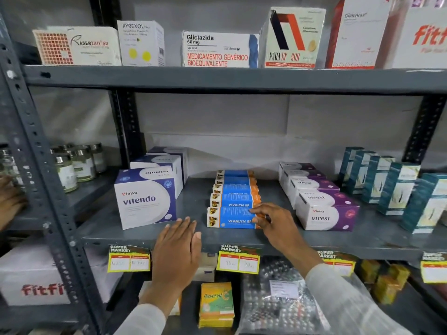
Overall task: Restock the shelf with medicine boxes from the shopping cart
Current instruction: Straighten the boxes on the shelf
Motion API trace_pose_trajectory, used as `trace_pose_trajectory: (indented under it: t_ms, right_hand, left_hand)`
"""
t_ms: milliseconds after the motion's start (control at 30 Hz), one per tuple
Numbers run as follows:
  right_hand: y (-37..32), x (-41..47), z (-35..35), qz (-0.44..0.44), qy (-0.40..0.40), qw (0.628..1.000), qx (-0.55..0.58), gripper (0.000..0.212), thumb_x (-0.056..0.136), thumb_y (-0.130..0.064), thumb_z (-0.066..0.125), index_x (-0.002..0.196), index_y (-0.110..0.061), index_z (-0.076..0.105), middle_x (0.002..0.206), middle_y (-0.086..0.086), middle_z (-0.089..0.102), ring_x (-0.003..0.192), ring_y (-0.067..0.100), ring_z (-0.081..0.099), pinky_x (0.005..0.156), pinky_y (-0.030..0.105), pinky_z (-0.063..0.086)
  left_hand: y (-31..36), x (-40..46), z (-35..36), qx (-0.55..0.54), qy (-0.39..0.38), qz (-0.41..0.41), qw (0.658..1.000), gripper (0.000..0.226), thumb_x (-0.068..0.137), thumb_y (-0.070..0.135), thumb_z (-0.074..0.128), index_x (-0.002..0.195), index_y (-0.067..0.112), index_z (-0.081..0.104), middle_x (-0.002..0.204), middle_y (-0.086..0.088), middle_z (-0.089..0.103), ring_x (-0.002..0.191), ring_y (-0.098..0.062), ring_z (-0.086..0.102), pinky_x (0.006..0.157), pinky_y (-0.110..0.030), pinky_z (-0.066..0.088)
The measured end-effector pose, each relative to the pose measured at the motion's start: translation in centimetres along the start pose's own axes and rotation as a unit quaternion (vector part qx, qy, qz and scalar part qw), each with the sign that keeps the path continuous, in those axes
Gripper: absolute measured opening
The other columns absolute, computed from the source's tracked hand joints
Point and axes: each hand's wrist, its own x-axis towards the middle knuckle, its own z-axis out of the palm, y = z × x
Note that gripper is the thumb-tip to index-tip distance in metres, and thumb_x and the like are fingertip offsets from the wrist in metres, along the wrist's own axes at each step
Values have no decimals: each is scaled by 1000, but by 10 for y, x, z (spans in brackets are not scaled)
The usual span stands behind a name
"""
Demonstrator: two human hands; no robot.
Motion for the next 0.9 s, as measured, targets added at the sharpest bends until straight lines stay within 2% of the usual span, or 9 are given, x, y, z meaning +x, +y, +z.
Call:
trace_pose_trajectory:
  t_ms: [200,333,400,533,600,700,800,833,900]
  right_hand:
    - [1,0,3,-3,-1,1000,-6,25,94,-13,72,118,-14,75,122,0,69,110,10,63,82,-4,41]
    - [0,-2,1,-23,1,1000,-5,23,95,-11,70,118,-13,73,121,2,69,108,9,62,96,24,57]
    - [-2,-3,-1,-13,-11,1000,-12,24,96,-11,69,120,-14,72,124,2,68,110,8,61,98,28,57]
    - [-19,-7,0,-16,-9,996,-87,37,97,-19,66,133,-22,63,140,-4,58,130,12,54,108,20,38]
    - [-45,-3,8,-41,47,996,-70,37,100,-22,60,137,-22,60,142,-5,57,133,8,50,112,24,39]
    - [-105,11,38,-26,58,995,73,43,99,-42,51,139,-29,58,133,-17,59,125,-20,42,96,17,44]
    - [-159,31,81,60,-83,948,302,48,97,-62,49,139,-38,52,120,-35,59,100,-31,54,74,-3,42]
    - [-168,37,97,85,-104,920,368,42,96,-67,47,128,-42,54,109,-41,62,90,-31,58,67,-4,44]
    - [-179,45,122,131,-109,873,457,48,94,-70,41,122,-37,62,101,-29,76,91,-12,72,67,6,52]
  left_hand:
    - [0,1,3,3,13,-3,1000,56,105,48,28,142,21,60,150,0,59,145,-19,48,124,-40,32]
    - [2,0,3,-10,16,-2,1000,55,105,48,30,141,21,62,150,1,60,145,-18,49,123,-41,32]
    - [3,0,-1,-27,-5,-8,1000,53,107,48,32,144,23,59,153,3,56,148,-16,43,126,-40,29]
    - [-5,1,-26,-255,9,-73,964,47,101,53,52,141,29,61,147,10,59,141,-11,49,111,-38,49]
    - [-17,1,-46,-348,133,-148,916,43,97,53,54,130,29,69,132,11,68,124,-9,61,97,-34,56]
    - [-48,9,-73,-345,281,-251,860,39,97,43,52,132,29,64,131,2,67,117,-18,63,93,-35,51]
    - [-71,26,-93,-432,197,-289,831,43,103,44,49,145,31,51,142,7,57,128,-7,55,104,-35,42]
    - [-74,30,-97,-483,154,-287,813,36,106,47,43,137,36,57,131,17,63,117,6,59,100,-29,41]
    - [-80,39,-100,-552,95,-266,784,41,107,54,31,109,43,70,100,31,75,89,20,66,87,-22,41]
